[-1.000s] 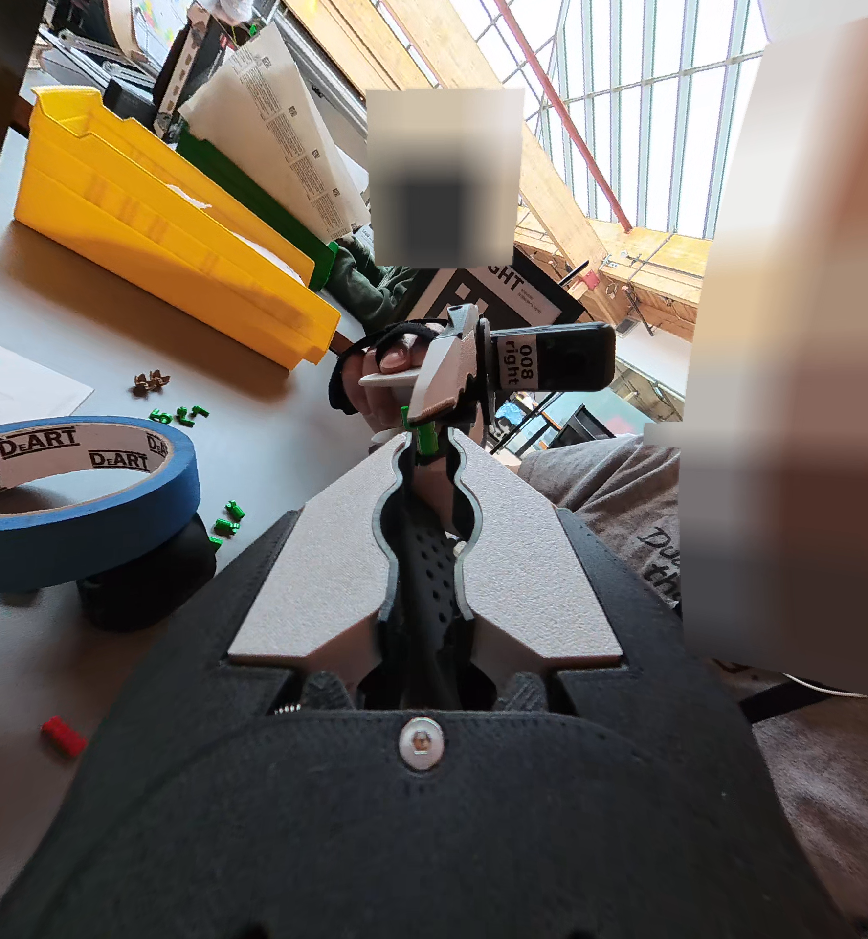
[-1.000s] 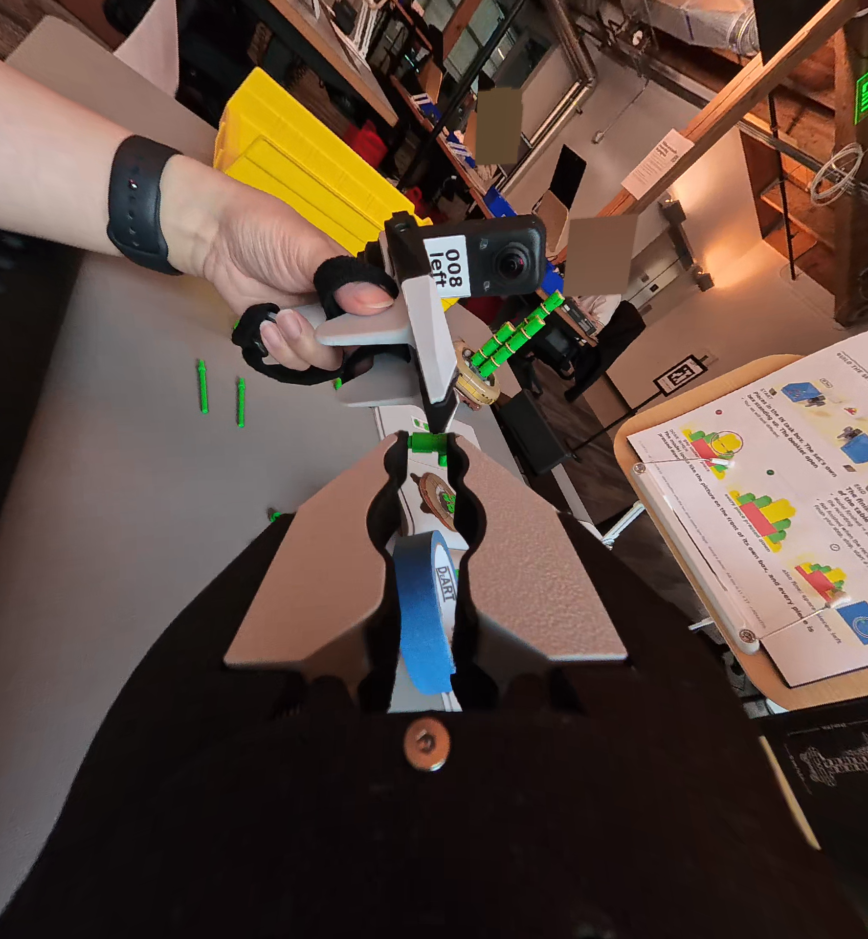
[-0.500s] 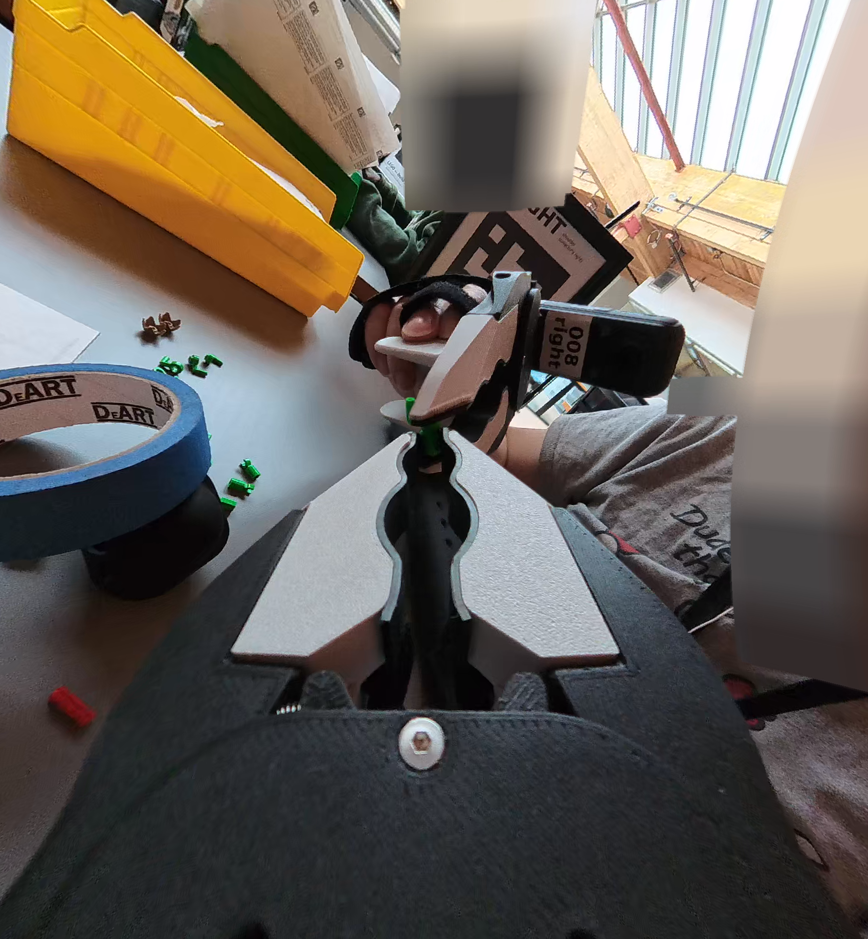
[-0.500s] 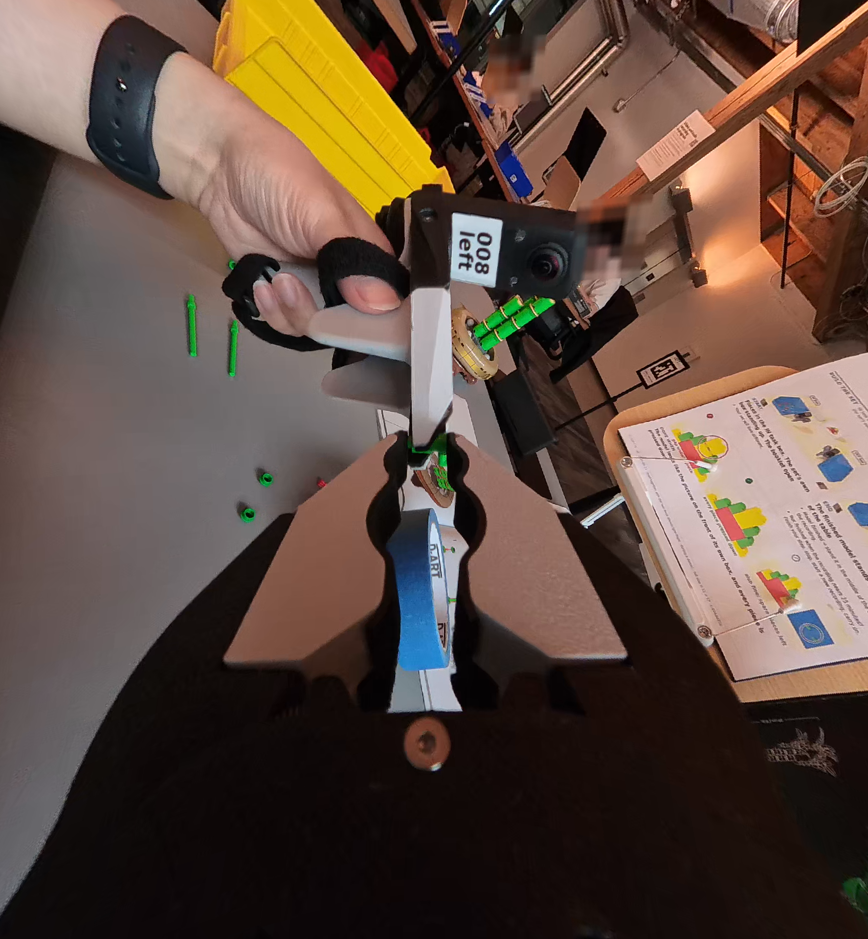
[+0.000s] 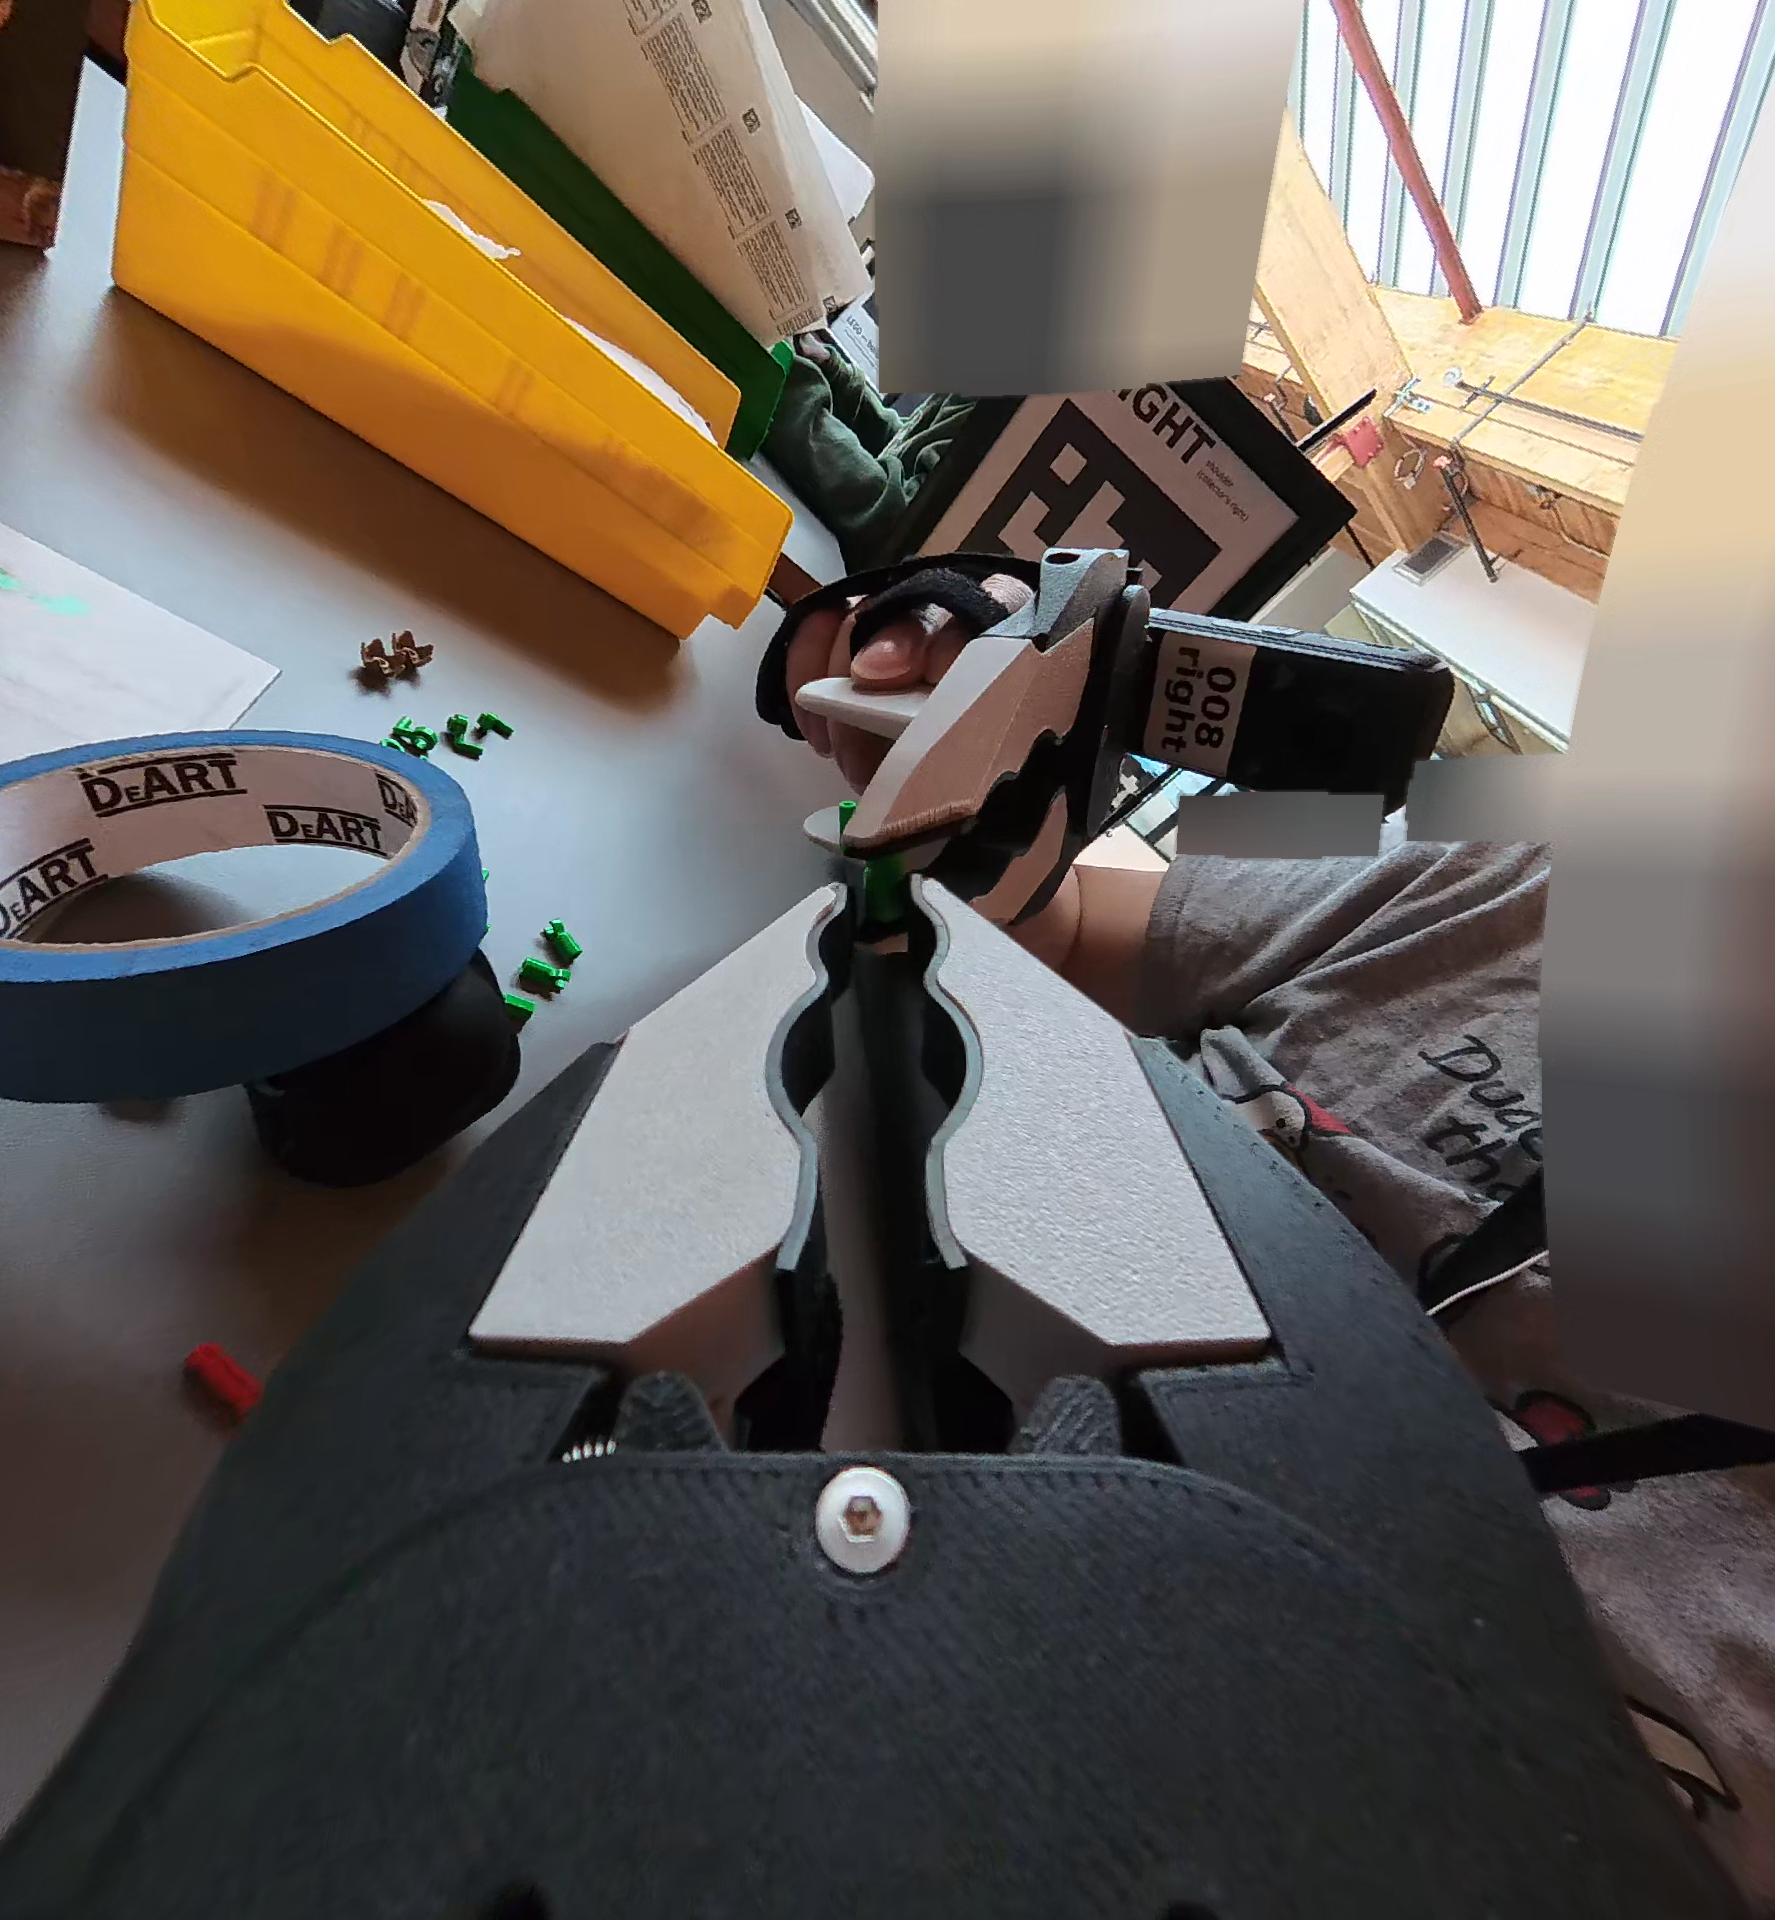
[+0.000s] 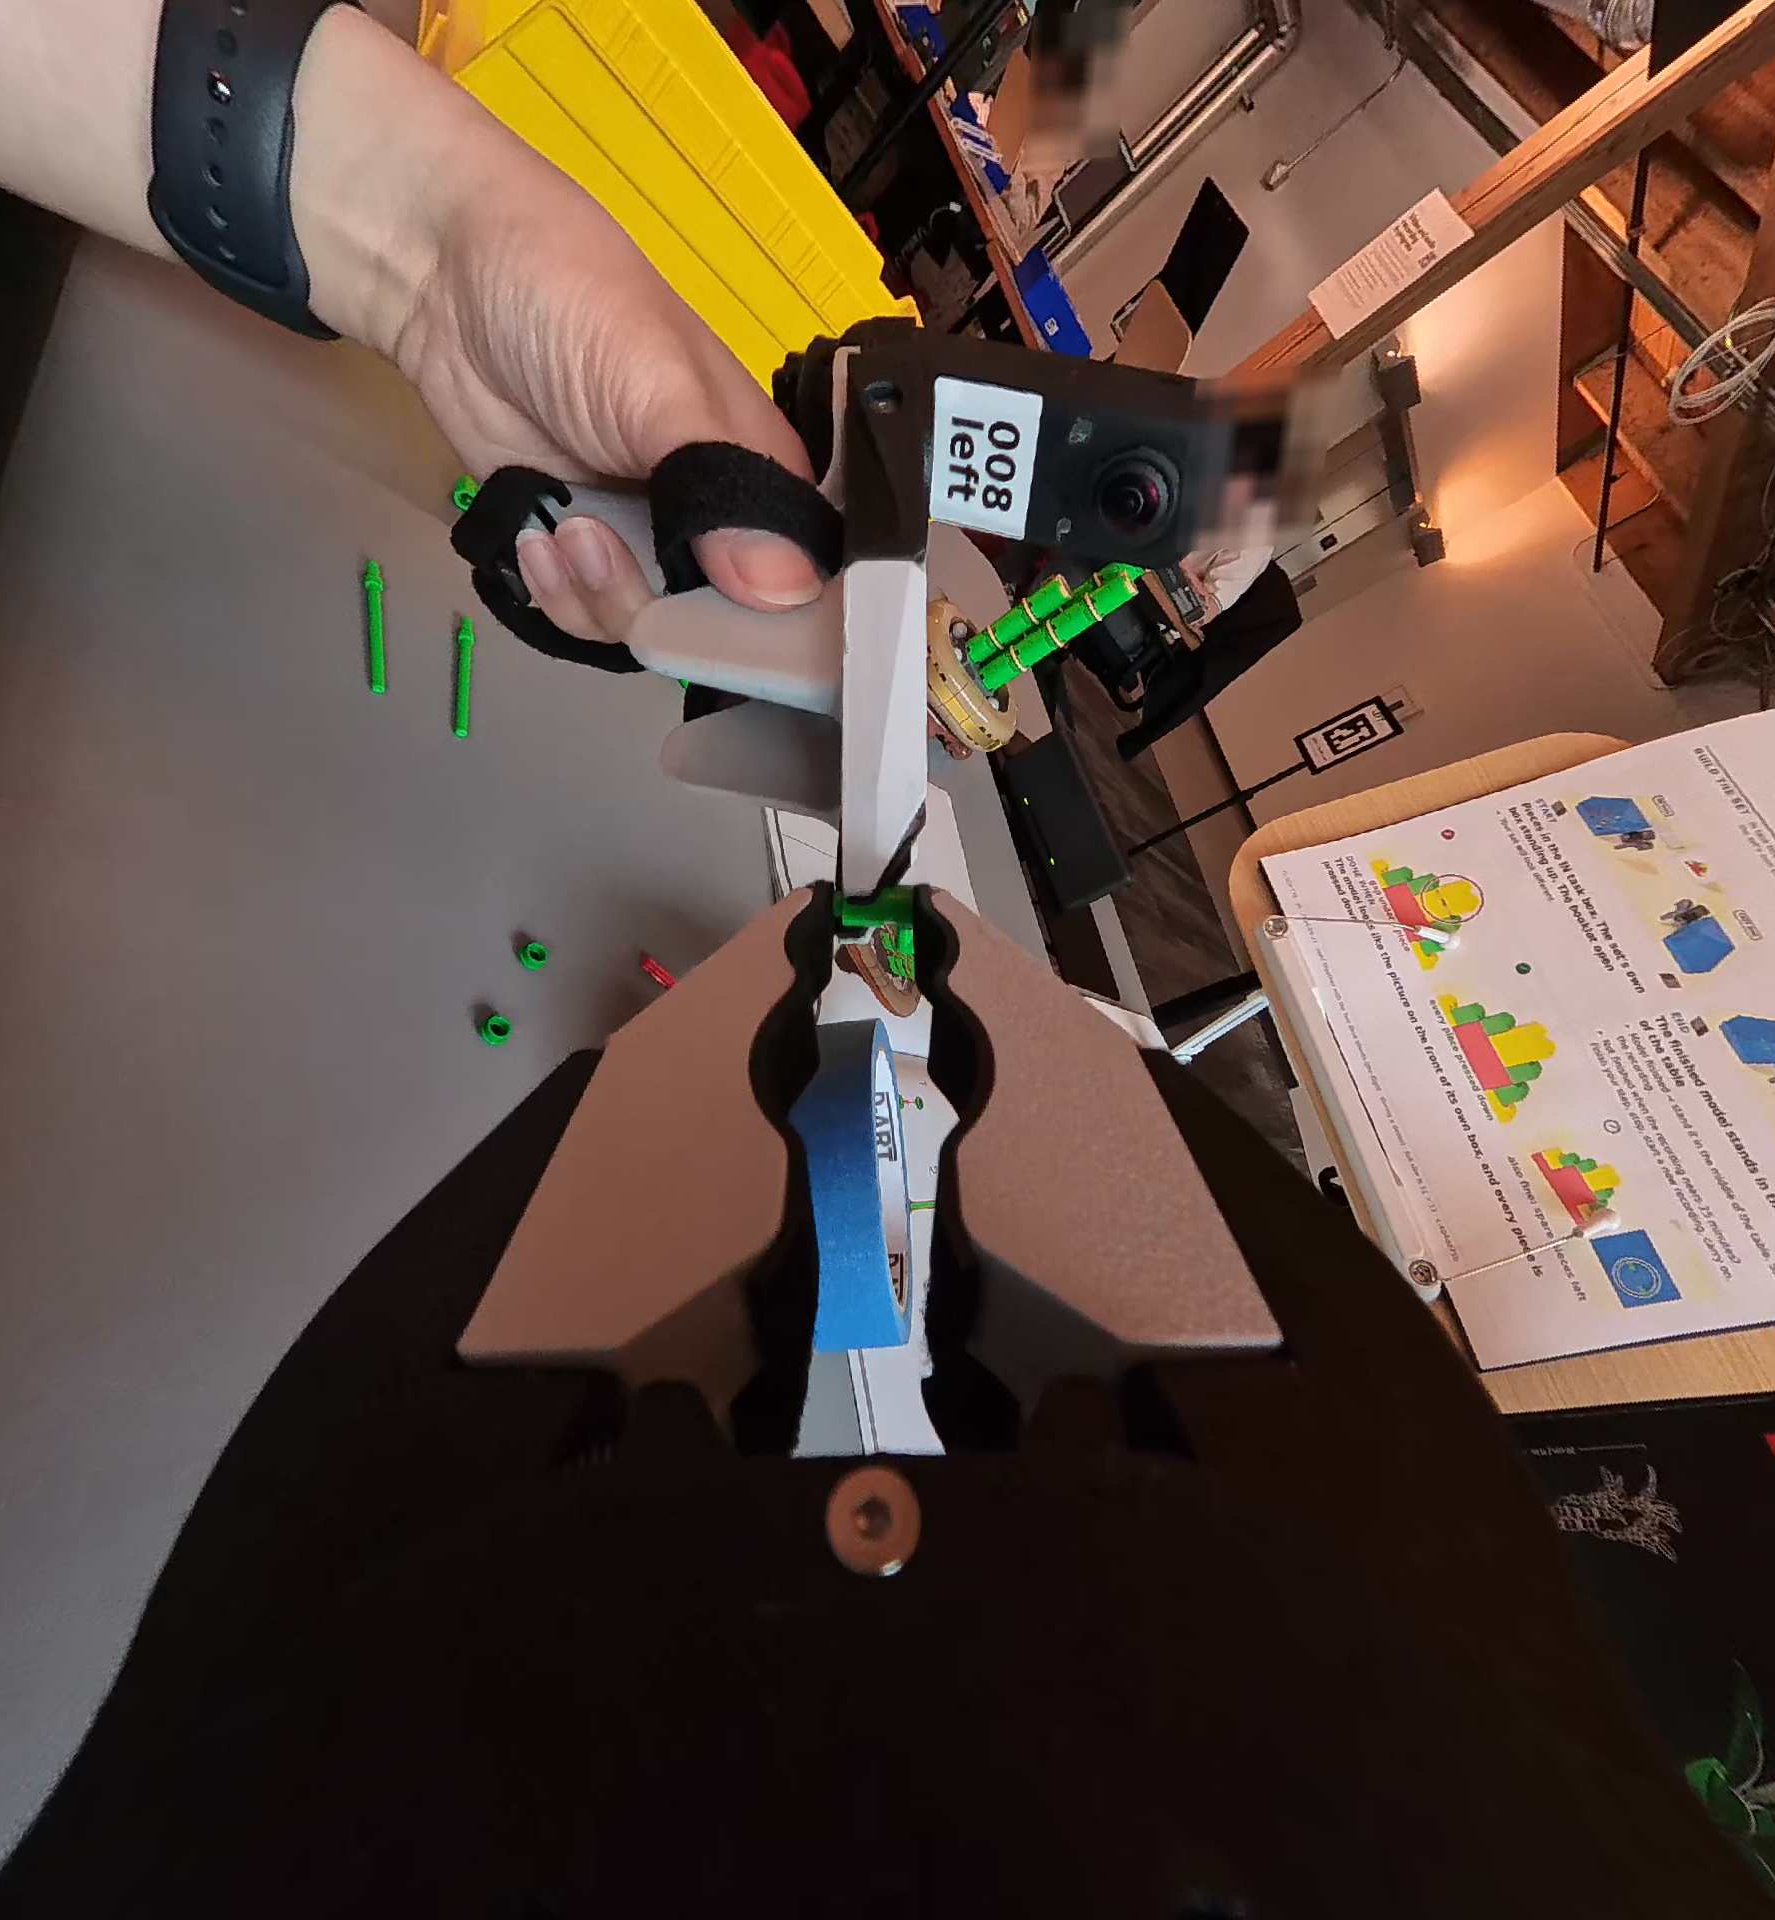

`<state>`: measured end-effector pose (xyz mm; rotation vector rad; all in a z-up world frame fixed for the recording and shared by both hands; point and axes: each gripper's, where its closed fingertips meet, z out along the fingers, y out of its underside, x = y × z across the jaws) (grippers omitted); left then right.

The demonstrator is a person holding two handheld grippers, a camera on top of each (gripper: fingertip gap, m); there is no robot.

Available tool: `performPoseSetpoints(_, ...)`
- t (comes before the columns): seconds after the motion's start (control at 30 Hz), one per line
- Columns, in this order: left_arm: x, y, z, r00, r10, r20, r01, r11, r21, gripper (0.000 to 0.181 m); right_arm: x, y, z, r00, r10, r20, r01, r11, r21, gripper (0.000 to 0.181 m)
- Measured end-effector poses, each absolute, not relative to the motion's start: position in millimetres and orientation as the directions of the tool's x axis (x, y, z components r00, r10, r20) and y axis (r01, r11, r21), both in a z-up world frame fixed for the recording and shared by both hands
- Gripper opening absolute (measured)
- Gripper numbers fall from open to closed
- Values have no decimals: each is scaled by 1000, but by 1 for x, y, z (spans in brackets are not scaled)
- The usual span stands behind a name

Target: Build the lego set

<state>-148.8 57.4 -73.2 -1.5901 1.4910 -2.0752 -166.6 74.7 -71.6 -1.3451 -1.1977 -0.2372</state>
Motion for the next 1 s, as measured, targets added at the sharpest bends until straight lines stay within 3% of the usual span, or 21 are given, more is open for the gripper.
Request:
performPoseSetpoints(0.23,-147,61,-82,-386,-689,613,-440,-447,-779,5,-164,78,-80,412,480,774,768,275,-579,12)
performPoseSetpoints(0.77,-147,61,-76,-405,-661,631,-421,-478,-771,5,-162,77,-75,433,474,766,749,284,-599,12)
performPoseSetpoints(1.0,-153,89,-55,-383,-665,641,-276,-580,-766,9,-154,77,-63,480,456,749,711,298,-637,12)
